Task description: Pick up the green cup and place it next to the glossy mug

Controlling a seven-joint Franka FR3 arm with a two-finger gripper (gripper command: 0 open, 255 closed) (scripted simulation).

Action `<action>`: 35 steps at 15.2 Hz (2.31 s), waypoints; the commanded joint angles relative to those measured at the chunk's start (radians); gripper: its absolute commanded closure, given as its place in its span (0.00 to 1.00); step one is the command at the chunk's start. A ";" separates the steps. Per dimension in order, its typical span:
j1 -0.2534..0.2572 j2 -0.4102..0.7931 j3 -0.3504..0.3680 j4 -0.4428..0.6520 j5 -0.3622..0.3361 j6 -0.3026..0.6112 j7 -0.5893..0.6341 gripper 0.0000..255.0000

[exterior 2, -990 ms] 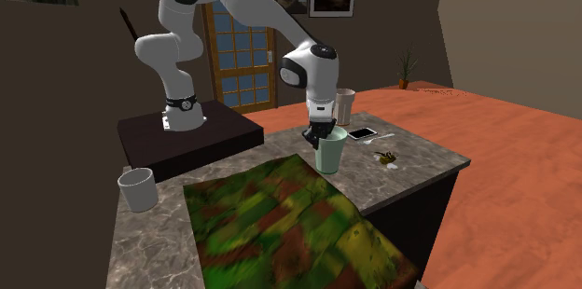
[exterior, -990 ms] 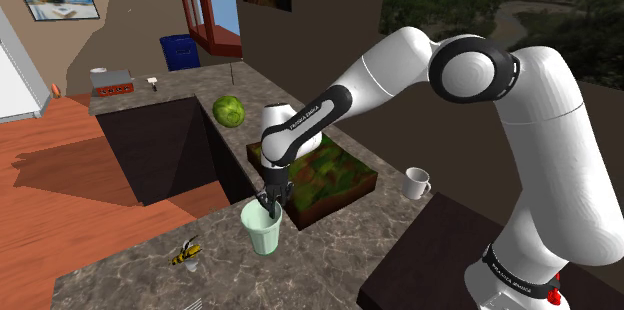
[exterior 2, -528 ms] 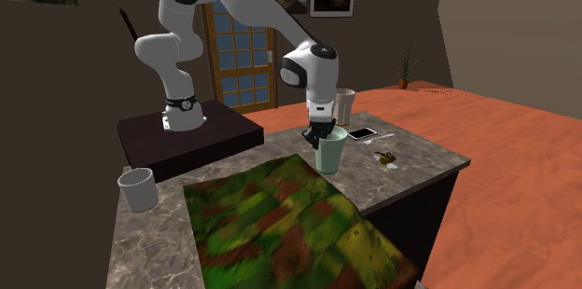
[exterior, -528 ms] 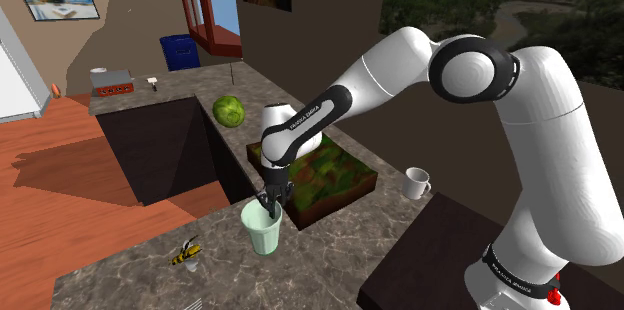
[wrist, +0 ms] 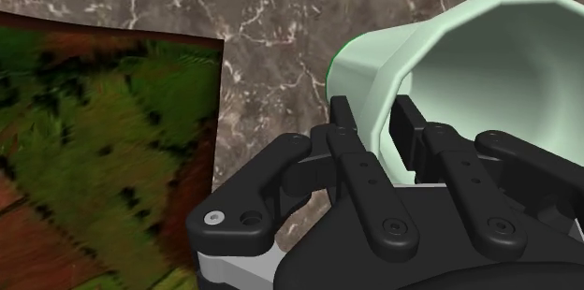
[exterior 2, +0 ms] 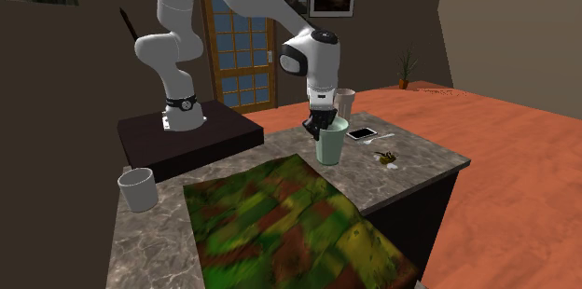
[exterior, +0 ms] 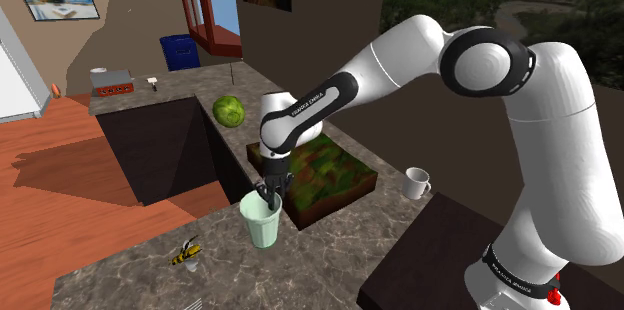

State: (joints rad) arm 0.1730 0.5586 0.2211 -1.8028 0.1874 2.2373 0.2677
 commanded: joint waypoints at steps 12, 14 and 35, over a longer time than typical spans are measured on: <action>-0.009 -0.110 0.008 0.022 0.006 -0.128 0.024 1.00; -0.010 -0.124 0.008 0.029 0.007 -0.149 0.028 1.00; -0.019 -0.229 0.014 0.157 0.010 -0.376 0.070 1.00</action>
State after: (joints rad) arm 0.1545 0.3335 0.2350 -1.6528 0.1973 1.8713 0.3367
